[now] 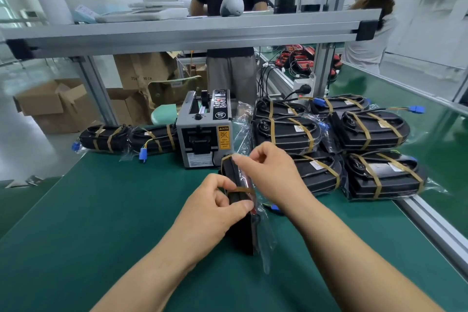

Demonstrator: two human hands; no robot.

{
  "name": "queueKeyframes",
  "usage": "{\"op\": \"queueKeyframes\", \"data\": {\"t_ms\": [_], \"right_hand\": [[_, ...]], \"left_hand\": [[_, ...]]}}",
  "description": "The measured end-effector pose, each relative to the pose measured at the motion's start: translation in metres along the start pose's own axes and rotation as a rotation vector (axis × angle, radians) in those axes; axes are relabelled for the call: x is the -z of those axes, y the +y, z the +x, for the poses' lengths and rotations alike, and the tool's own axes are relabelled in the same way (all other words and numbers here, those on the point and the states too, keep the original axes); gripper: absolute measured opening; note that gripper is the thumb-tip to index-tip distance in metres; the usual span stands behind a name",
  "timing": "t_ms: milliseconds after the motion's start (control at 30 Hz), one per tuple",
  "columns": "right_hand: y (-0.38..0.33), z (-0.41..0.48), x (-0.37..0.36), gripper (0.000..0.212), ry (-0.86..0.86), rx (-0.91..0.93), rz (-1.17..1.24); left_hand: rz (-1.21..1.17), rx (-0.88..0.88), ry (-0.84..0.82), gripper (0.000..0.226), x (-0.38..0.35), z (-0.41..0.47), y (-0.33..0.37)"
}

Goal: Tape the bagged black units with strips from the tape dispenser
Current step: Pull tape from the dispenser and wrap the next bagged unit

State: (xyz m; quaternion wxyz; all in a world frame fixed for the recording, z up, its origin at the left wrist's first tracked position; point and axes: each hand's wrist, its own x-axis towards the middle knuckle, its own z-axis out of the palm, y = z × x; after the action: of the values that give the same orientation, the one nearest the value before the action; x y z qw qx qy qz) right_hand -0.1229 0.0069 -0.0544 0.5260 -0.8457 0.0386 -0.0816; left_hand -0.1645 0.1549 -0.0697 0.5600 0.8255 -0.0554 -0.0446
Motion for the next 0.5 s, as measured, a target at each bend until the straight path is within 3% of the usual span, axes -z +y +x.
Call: {"op": "queueKeyframes", "data": {"t_ms": [133, 333, 400, 500], "right_hand": [[-0.006, 0.022, -0.015, 0.031, -0.064, 0.022, -0.308], [0.009, 0.020, -0.022, 0.030, 0.074, 0.090, -0.367], [0.010, 0.020, -0.021, 0.032, 0.082, 0.091, -0.372], [0.010, 0.019, -0.021, 0.033, 0.078, 0.097, -0.381]], "left_hand": [[0.009, -0.001, -0.011, 0.029, 0.002, 0.000, 0.001], [-0.077, 0.003, -0.087, 0.026, 0.013, 0.008, 0.001], [-0.205, 0.046, 0.073, 0.017, 0.019, 0.029, -0.003], [-0.434, 0.244, 0.344, 0.016, 0.034, 0.084, -0.013]]}}
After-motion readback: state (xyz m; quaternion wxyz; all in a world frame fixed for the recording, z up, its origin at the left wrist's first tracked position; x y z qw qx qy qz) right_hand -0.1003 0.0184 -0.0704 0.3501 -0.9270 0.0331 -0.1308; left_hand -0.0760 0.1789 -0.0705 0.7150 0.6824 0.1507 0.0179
